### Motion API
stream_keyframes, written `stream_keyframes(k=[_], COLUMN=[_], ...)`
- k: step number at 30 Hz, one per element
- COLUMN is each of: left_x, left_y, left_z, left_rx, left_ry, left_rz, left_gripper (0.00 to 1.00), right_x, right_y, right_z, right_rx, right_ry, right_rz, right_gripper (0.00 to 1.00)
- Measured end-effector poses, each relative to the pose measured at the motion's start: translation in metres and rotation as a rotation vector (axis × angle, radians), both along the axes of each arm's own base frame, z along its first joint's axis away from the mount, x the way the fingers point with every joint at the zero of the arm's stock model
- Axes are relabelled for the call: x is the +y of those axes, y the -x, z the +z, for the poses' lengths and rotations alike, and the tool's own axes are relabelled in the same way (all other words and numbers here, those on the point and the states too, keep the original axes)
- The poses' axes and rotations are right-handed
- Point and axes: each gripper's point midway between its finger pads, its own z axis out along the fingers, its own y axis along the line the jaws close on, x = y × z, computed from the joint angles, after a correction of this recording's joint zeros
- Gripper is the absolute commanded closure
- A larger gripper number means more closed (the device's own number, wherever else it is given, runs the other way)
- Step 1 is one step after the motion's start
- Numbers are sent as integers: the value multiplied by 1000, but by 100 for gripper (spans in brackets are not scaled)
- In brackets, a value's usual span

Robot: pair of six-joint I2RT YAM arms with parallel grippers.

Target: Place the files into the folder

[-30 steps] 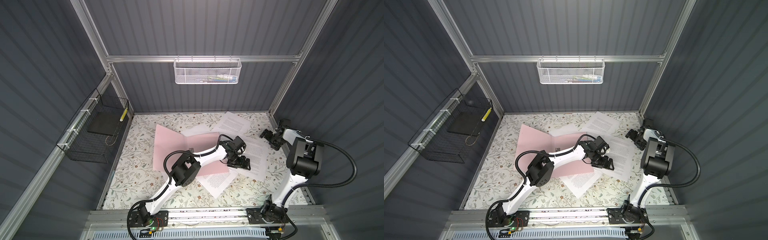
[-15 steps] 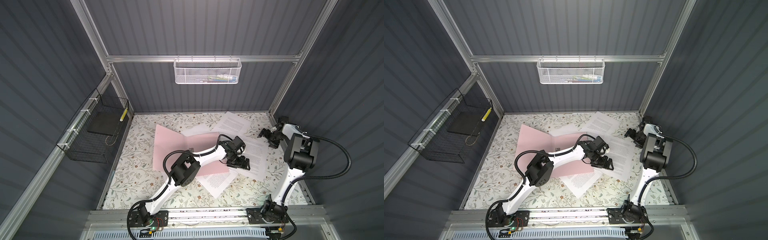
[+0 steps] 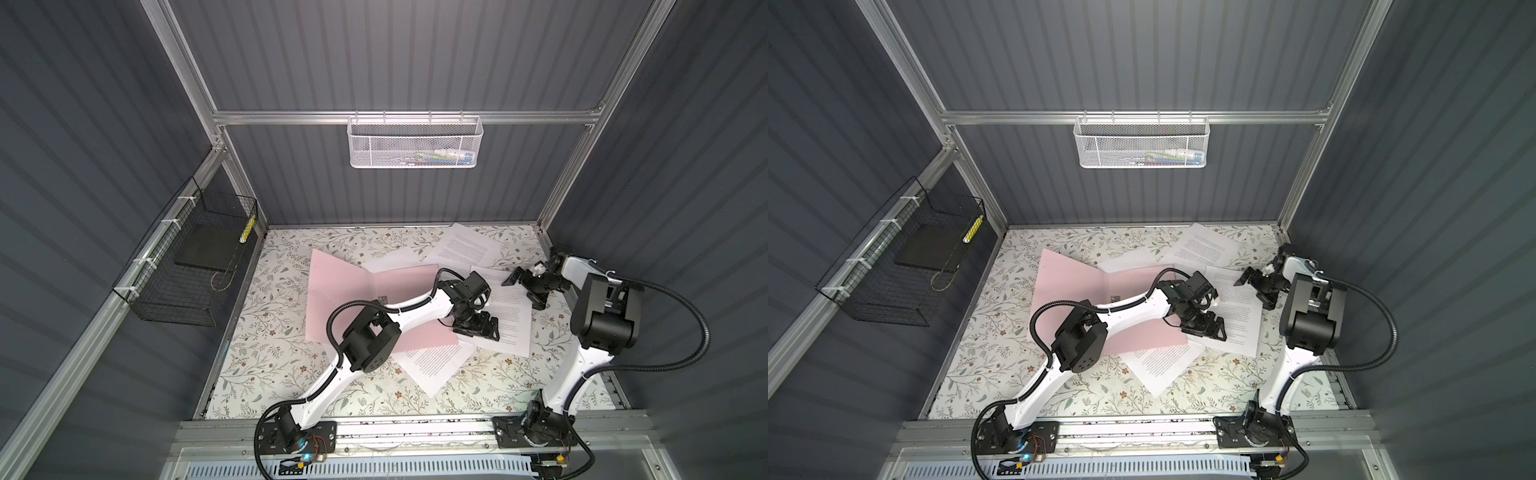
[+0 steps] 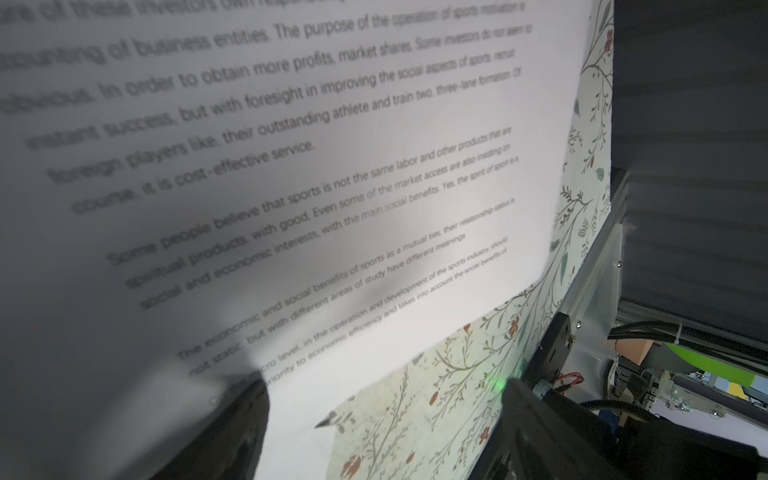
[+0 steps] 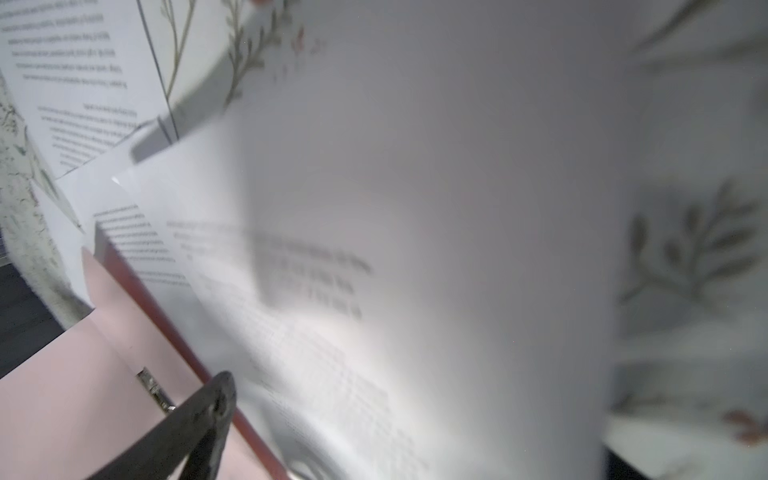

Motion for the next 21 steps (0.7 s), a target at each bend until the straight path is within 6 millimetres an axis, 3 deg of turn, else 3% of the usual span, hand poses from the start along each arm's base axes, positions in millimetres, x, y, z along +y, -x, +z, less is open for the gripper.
stream_keyframes(k=[3,7,10,16,21], left_x=[0,0,0,2,2], left_y=[-1,-1,-1,-4,-3], left_z=[0,0,0,0,1], left_rx=[2,4,7,22,29], left_ry=[3,6,7,26,32], left_rz=[0,-3,-3,-4,-6], left_gripper=[12,12,11,11,12], right_x=[11,22,27,27,22], right_y=[18,25,29,47,52], right_z=[13,37,38,14,12], right_rx=[-40,-148,-180,-121,-125], right_ry=[-64,-133,-156,-137,-88], right_rz=[-42,-82,-93,-119,-126], right_gripper=[1,1,1,25,44])
